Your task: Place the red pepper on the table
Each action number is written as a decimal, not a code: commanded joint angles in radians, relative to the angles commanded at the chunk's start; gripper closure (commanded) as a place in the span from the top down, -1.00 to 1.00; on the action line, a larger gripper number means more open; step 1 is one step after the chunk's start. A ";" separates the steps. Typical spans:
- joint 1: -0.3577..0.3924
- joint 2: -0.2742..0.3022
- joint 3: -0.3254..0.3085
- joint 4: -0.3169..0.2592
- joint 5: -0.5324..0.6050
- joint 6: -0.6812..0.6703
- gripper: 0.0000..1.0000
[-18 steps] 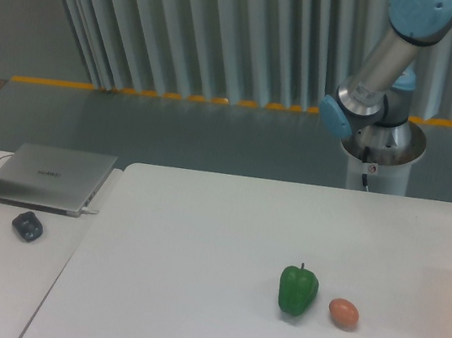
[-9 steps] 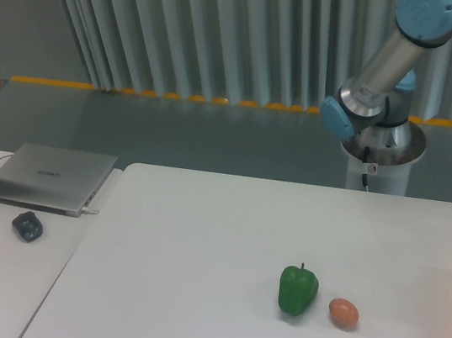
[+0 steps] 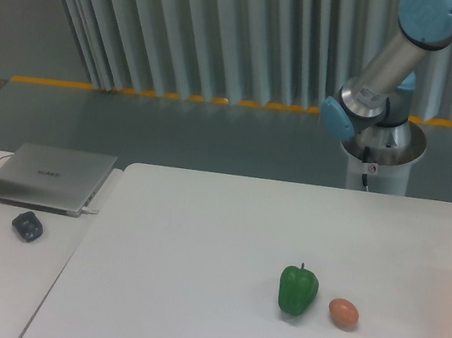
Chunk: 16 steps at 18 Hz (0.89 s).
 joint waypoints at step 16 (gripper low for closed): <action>0.011 -0.006 -0.003 -0.005 0.008 0.060 0.39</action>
